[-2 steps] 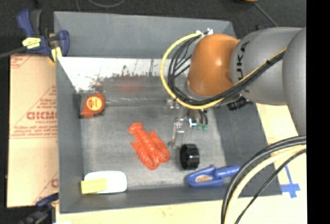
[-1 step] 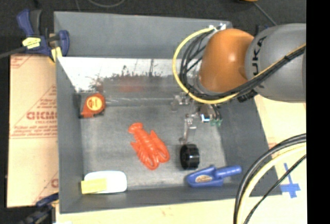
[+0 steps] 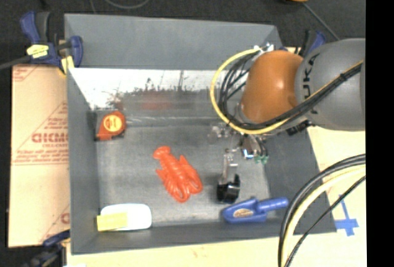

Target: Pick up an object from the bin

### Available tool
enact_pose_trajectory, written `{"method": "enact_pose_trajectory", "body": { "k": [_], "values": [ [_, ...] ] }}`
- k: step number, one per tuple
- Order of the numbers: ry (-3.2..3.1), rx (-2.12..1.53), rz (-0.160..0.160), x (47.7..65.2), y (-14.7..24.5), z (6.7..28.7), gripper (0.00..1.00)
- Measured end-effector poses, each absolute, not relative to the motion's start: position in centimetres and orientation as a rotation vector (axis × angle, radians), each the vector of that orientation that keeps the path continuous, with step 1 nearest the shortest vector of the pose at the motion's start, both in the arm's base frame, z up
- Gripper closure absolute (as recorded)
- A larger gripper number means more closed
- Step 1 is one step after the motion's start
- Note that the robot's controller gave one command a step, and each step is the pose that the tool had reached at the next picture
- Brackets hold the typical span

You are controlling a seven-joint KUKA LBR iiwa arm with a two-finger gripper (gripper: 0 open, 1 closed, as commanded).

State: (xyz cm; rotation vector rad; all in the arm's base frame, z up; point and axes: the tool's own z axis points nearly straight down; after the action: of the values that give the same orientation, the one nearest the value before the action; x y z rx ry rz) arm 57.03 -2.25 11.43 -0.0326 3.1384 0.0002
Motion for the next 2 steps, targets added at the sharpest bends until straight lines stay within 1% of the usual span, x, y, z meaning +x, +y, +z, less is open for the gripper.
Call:
{"method": "enact_pose_trajectory", "body": {
  "k": [1, 2],
  "values": [
    [3.136, -0.218, 0.004, 53.1, -4.0, 8.8, 0.0],
    [3.12, -0.332, -0.001, 48.9, -4.9, 8.5, 1.0]
  ]
}}
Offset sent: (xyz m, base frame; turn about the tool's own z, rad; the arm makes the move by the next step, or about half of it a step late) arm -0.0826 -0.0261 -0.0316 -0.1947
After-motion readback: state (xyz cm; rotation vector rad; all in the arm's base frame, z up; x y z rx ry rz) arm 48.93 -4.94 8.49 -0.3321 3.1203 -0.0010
